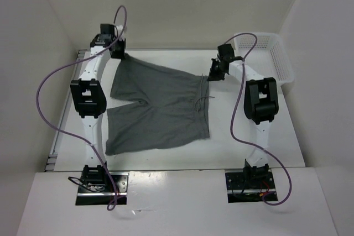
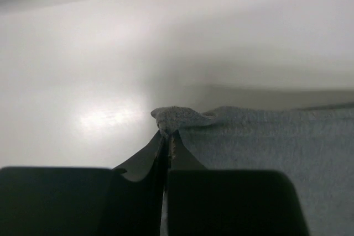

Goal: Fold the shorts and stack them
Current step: Flatten the shorts out, then fold the shorts

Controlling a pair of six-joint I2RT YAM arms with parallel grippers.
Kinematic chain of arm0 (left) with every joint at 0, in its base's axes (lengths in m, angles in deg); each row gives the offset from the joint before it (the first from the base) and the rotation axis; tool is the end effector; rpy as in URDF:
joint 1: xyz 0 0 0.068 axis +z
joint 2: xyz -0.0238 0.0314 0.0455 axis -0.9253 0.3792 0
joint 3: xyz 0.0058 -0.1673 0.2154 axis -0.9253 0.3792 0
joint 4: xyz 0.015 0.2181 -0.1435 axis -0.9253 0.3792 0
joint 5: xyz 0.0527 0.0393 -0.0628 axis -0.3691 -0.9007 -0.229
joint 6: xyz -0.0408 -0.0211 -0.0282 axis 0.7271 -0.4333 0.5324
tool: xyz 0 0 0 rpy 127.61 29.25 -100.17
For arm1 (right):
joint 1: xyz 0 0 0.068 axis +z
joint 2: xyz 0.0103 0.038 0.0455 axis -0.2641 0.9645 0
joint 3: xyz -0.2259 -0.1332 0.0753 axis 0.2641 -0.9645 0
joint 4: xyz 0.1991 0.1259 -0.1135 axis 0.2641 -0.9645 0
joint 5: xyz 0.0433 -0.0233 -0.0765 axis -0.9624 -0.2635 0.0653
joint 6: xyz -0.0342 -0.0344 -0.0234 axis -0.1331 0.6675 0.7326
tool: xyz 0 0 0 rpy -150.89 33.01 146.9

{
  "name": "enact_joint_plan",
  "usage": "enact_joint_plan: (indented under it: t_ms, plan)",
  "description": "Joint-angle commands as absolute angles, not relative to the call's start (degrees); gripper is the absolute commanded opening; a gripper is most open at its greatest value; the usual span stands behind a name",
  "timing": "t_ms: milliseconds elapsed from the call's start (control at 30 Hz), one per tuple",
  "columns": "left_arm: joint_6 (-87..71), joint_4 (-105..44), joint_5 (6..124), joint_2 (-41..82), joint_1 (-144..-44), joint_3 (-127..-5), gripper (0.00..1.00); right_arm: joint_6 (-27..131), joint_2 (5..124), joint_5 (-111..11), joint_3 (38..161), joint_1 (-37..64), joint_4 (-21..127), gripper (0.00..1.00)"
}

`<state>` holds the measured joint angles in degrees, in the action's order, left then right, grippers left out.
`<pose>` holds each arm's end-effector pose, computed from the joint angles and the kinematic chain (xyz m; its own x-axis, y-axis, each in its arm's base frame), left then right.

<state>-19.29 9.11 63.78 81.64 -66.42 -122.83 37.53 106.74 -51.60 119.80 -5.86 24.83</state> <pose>0.5393 0.0080 0.2476 -0.7033 -0.0206 -0.7106 0.0602 0.9943 -0.0884 0.4641 0.0829 0.1842 -0.8506 0.2198 -0.4776 0.0638 0.9449 0.3211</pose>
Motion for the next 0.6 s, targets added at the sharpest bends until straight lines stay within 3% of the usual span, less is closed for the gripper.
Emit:
enact_joint_plan:
  t_ms: [0, 133, 200, 300, 467, 567]
  plan:
    - [-19.56, 7.33, 60.62, 80.14, -66.31, -138.97, 0.01, 38.73, 99.9, -48.3, 125.34, -6.88, 27.49, 0.0]
    - [-19.56, 16.37, 62.1, 82.87, -66.31, -148.34, 0.02, 38.73, 95.32, -48.3, 123.69, -6.88, 30.57, 0.0]
    - [-19.56, 17.01, 64.31, 79.82, -66.31, -145.21, 0.04, 39.78, 92.78, -48.82, 120.62, -6.35, 32.5, 0.0]
    - [-19.56, 14.49, 64.31, 72.98, -66.84, -131.96, 0.04, 40.39, 88.3, -49.53, 114.9, -6.35, 35.58, 0.0]
    - [-19.56, -1.33, 61.24, 50.24, -67.89, -91.24, 0.0, 42.16, 80.74, -50.84, 104.18, -5.83, 38.3, 0.0]
    - [-19.56, 0.91, 59.75, 44.31, -67.89, -84.82, 0.0, 42.16, 76.17, -51.89, 97.26, -3.11, 39.88, 0.0]
